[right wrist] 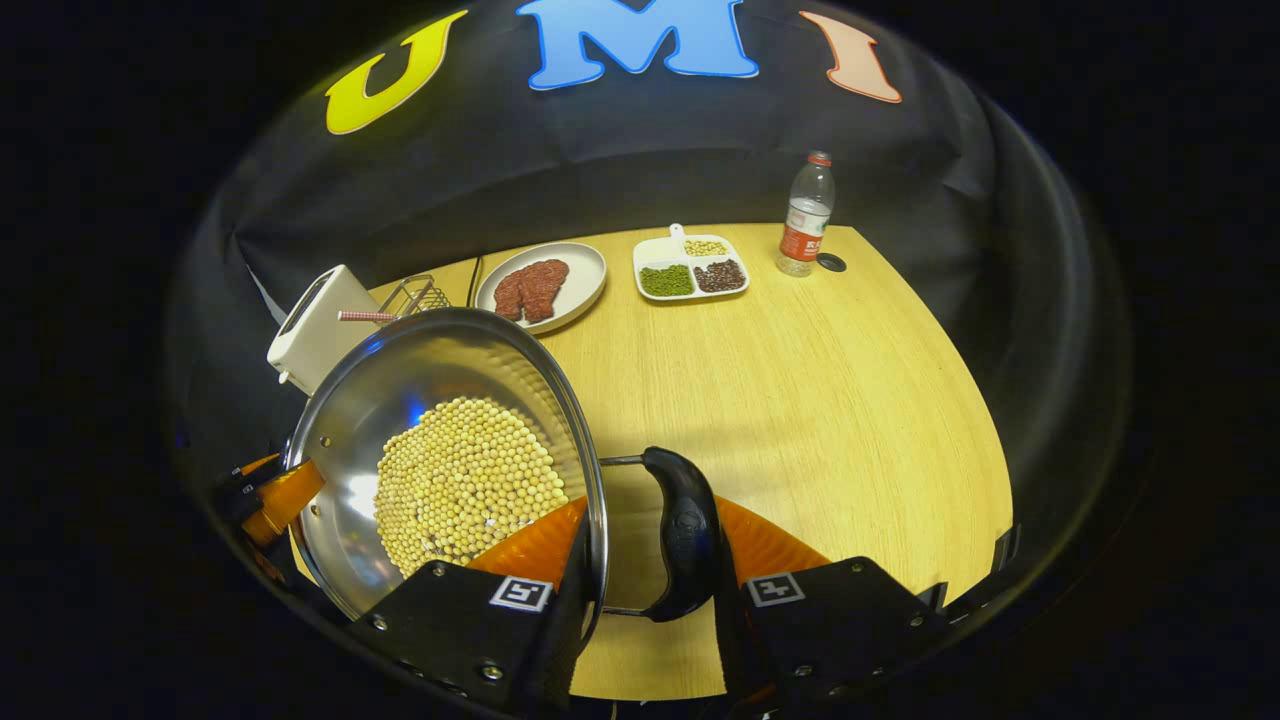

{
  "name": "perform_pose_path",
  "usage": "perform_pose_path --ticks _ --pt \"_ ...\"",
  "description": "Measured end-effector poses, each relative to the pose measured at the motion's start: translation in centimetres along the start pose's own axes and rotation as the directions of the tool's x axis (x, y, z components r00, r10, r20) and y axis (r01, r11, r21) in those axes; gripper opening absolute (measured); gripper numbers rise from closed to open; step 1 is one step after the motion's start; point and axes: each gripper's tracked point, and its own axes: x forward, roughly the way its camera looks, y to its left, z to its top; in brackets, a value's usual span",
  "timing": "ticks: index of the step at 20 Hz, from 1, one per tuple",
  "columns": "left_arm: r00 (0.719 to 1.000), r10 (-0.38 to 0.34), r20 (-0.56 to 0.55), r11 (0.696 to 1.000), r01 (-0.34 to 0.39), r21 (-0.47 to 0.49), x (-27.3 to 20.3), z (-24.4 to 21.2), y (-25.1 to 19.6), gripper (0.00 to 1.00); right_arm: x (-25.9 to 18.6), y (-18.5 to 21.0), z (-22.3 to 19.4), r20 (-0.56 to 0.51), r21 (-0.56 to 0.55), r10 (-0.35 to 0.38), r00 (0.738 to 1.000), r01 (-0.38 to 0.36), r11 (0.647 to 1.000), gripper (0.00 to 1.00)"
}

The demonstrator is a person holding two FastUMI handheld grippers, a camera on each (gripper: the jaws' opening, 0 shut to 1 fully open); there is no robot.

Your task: First push the handle of the pot to place it horizontally, then grasp the pot with both hands and set it on the induction cooktop.

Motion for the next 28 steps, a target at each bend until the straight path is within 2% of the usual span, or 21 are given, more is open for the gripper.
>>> perform_pose_path --ticks 1,3,4,11,12,13,15,16,17,19,23,24,25,27,28 --pt "1.000 0.005 -0.001 1.000 -0.005 -0.003 -0.2 0.0 0.7 0.59 0.2 0.5 0.1 -0.001 -0.003 0.004 1.000 -0.004 1.000 0.56" --pt "1.000 0.012 -0.004 1.000 -0.012 -0.012 -0.1 -0.1 1.8 0.56 0.4 1.5 0.3 -0.006 -0.011 0.011 1.000 -0.011 1.000 0.56" --pt "1.000 0.016 -0.005 1.000 -0.016 -0.016 -0.3 -0.1 2.1 0.59 0.6 2.1 0.3 -0.009 -0.014 0.014 1.000 -0.014 1.000 0.56" --pt "0.999 0.042 -0.020 0.999 -0.042 -0.028 0.0 -0.8 5.8 0.59 1.6 5.1 0.2 -0.035 -0.026 0.037 0.999 -0.038 0.999 0.56" --pt "0.999 0.045 -0.021 0.999 -0.046 -0.029 0.1 -0.8 6.2 0.56 1.9 5.4 0.1 -0.038 -0.028 0.040 0.998 -0.041 0.999 0.56" --pt "0.999 0.048 -0.023 0.998 -0.049 -0.031 0.2 -1.0 6.7 0.59 2.0 5.7 0.1 -0.040 -0.030 0.043 0.998 -0.044 0.999 0.56" --pt "0.998 0.051 -0.027 0.998 -0.053 -0.039 0.3 -1.0 7.4 0.59 2.4 6.4 0.2 -0.045 -0.032 0.046 0.998 -0.047 0.998 0.56" --pt "0.998 0.053 -0.029 0.998 -0.054 -0.042 0.5 -0.9 7.8 0.56 2.5 6.8 0.3 -0.046 -0.033 0.047 0.998 -0.048 0.998 0.56" --pt "0.998 0.056 -0.029 0.997 -0.057 -0.043 0.7 -1.0 8.3 0.59 2.7 7.2 0.4 -0.048 -0.035 0.048 0.998 -0.049 0.998 0.56" --pt "0.998 0.061 -0.028 0.997 -0.062 -0.042 0.9 -0.8 9.0 0.56 3.1 7.9 0.6 -0.052 -0.034 0.052 0.997 -0.054 0.998 0.56" --pt "0.997 0.066 -0.035 0.996 -0.067 -0.051 1.5 -0.7 10.4 0.56 4.0 9.2 0.9 -0.060 -0.038 0.056 0.997 -0.059 0.998 0.56" --pt "0.997 0.068 -0.036 0.996 -0.070 -0.050 1.6 -0.7 10.8 0.59 4.1 9.5 0.9 -0.063 -0.037 0.058 0.996 -0.061 0.997 0.56" --pt "0.997 0.070 -0.037 0.996 -0.071 -0.050 1.8 -0.8 11.1 0.56 4.3 9.7 0.9 -0.065 -0.038 0.060 0.996 -0.063 0.997 0.56" --pt "0.997 0.073 -0.038 0.996 -0.075 -0.054 2.0 -0.8 11.7 0.59 4.6 10.3 1.0 -0.070 -0.038 0.064 0.995 -0.066 0.997 0.56" --pt "0.996 0.074 -0.040 0.996 -0.076 -0.056 2.3 -0.8 12.0 0.56 4.8 10.6 1.0 -0.072 -0.039 0.064 0.995 -0.067 0.997 0.56"
